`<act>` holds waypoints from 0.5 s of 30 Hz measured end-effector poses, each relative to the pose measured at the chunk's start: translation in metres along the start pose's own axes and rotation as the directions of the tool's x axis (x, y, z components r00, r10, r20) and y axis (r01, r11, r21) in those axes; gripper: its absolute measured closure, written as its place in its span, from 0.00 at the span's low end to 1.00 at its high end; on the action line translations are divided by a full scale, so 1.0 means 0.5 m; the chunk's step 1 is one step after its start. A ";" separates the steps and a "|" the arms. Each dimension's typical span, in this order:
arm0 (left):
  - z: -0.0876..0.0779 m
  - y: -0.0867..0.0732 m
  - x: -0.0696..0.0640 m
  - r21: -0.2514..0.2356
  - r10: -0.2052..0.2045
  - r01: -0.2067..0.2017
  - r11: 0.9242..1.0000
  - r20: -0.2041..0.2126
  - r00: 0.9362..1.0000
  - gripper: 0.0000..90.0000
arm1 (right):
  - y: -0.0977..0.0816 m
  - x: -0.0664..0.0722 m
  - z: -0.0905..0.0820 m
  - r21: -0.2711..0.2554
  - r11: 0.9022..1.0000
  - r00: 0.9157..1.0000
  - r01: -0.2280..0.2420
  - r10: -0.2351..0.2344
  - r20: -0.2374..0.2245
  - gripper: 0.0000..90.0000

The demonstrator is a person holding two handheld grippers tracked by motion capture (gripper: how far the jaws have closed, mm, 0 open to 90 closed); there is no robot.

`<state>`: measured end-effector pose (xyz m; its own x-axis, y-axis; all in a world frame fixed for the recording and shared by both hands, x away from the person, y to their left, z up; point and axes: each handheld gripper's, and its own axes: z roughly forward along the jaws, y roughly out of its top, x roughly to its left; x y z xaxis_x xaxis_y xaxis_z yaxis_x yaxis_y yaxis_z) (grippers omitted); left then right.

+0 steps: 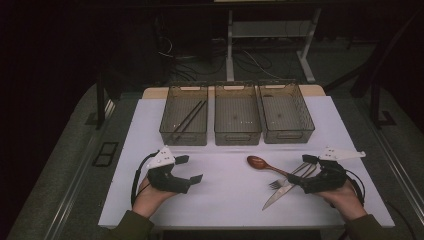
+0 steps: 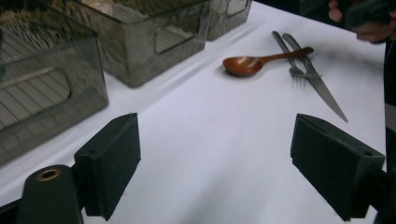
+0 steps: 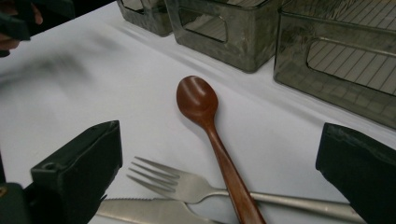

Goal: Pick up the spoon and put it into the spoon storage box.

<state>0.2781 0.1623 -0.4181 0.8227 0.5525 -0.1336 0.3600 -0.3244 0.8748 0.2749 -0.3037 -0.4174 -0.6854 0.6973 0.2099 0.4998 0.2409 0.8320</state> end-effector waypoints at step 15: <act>0.011 -0.021 -0.009 0.036 -0.002 0.002 0.999 0.001 1.000 0.00 | 0.040 -0.024 0.052 0.022 1.000 1.000 0.020 -0.020 -0.009 0.00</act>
<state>0.2729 0.1588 -0.4292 0.8222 0.5528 -0.1360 0.3775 -0.3506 0.8571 0.3069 -0.2895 -0.4166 -0.7003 0.6859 0.1980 0.4976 0.2701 0.8243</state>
